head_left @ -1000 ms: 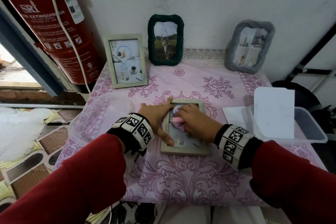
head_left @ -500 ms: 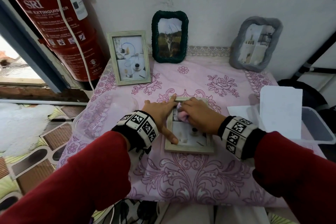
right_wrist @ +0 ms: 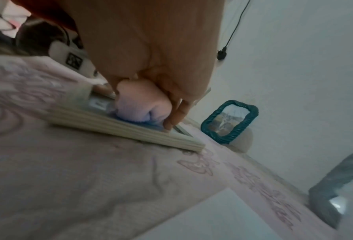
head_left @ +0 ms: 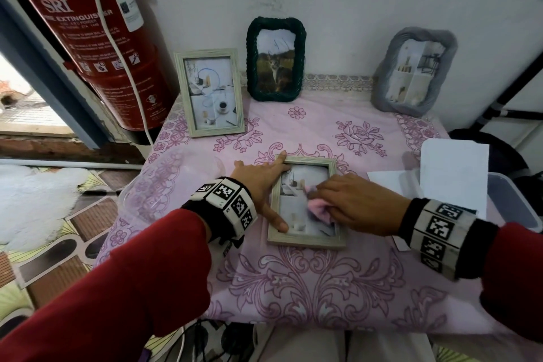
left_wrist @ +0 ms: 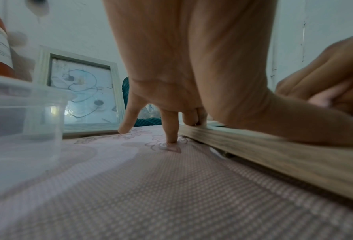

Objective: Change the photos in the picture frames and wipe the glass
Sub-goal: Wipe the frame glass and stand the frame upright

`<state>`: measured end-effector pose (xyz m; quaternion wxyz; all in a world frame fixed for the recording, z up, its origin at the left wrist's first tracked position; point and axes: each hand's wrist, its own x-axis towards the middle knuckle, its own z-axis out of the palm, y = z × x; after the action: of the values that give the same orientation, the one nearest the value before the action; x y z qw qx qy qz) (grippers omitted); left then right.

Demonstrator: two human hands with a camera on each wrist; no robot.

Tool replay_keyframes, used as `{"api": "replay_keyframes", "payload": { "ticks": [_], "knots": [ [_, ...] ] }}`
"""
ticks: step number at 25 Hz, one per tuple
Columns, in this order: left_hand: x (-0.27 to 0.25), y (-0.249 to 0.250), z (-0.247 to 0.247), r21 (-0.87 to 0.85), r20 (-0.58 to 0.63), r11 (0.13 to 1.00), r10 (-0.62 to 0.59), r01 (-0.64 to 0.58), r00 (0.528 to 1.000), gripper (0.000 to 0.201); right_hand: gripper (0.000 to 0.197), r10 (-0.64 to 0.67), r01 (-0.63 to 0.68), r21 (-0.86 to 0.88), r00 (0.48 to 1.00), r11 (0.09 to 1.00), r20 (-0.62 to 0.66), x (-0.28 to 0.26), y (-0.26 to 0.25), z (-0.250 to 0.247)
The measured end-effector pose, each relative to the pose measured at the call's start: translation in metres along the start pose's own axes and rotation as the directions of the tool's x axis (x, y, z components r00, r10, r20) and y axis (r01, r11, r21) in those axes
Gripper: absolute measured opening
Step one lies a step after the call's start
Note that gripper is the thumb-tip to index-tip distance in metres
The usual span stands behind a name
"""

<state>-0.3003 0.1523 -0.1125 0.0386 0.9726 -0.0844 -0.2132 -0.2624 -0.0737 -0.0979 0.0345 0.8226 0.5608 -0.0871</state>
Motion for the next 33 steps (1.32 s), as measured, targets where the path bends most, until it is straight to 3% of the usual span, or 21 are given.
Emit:
{"api": "replay_keyframes", "payload": {
  "ticks": [6, 11, 15, 18, 24, 27, 33],
  "knots": [
    [0.002, -0.001, 0.001, -0.003, -0.009, 1.0, -0.01, 0.01, 1.0, 0.136, 0.014, 0.081, -0.081, -0.038, 0.997, 0.996, 0.0, 0.047, 0.007, 0.0],
    [0.002, 0.001, -0.001, -0.003, 0.011, 1.0, -0.02, 0.02, 1.0, 0.138, 0.032, -0.012, 0.009, 0.227, 1.0, 0.974, 0.013, 0.03, -0.024, 0.01],
    [-0.001, 0.0, 0.0, -0.021, 0.008, 1.0, -0.001, 0.001, 1.0, 0.134, 0.031, -0.07, 0.064, 0.216, 0.997, 0.974, 0.02, 0.009, -0.018, 0.004],
    [-0.002, 0.0, 0.001, -0.032, -0.005, 0.999, 0.009, -0.01, 1.0, 0.133, 0.029, 0.011, -0.018, 0.17, 0.999, 0.985, 0.041, 0.011, -0.001, -0.002],
    [0.001, 0.0, 0.001, -0.043, -0.018, 0.999, 0.002, -0.003, 1.0, 0.133, 0.027, 0.135, -0.12, 0.253, 0.99, 0.96, -0.041, 0.045, 0.011, -0.005],
    [0.001, 0.001, 0.0, -0.046, -0.023, 0.999, -0.018, 0.017, 1.0, 0.135, 0.024, 0.092, -0.063, 0.304, 0.993, 0.95, -0.081, 0.05, -0.006, -0.001],
    [-0.004, 0.004, -0.001, -0.043, -0.012, 0.999, -0.027, 0.026, 1.0, 0.133, 0.028, -0.016, 0.024, 0.239, 0.999, 0.971, -0.036, 0.014, -0.027, 0.008]
  ]
}}
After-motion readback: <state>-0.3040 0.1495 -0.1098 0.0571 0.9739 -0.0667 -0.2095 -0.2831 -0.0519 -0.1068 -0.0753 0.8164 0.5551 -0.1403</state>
